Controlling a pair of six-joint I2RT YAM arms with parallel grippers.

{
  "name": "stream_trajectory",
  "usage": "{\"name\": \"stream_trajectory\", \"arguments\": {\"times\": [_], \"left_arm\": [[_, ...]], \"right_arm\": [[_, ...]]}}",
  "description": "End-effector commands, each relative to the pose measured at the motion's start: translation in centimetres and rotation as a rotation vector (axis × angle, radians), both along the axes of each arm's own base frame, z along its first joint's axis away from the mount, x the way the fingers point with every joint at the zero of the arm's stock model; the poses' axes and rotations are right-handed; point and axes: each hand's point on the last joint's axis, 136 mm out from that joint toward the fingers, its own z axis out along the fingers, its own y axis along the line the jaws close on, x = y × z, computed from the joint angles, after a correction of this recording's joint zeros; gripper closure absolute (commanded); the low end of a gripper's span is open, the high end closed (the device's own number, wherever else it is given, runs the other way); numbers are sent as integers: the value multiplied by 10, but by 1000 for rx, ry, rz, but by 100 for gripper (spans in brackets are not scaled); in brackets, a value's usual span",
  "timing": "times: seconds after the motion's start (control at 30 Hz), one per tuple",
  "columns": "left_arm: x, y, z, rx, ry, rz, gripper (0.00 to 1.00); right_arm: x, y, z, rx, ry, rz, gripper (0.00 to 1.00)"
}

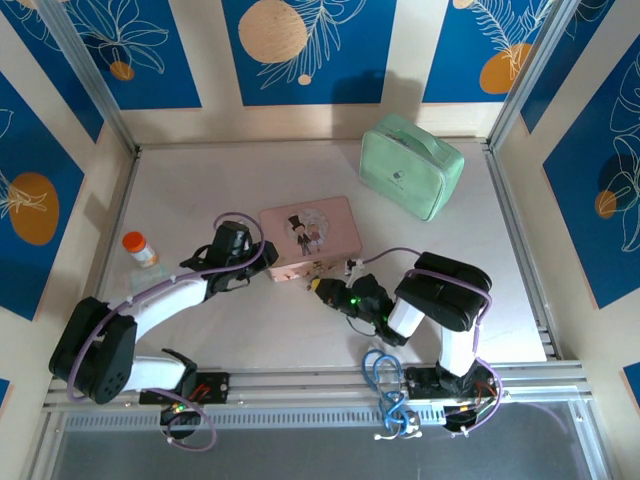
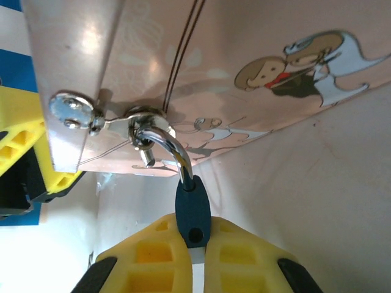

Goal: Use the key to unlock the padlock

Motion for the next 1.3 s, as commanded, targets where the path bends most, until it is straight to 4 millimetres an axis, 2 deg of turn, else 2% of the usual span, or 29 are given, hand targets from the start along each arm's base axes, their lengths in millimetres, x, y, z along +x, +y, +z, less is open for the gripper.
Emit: {"name": "stream_trajectory", "arguments": {"times": [0.0,0.43,0.97,1.27], "left_arm": [[-24,29,-47,128,150,32,50],[-26,28,-51,121,154,23,52],[-27,28,-54,125,157,21,52],[-27,28,-55,121,158,20,53]], "right_arm": [[2,-17,-15,-34,30,-78,100],[13,-14,-12,15,45,-126,100],[6,-23,-10,23,29,-151,100],[14,-24,-8,88,75,-249,100]]}}
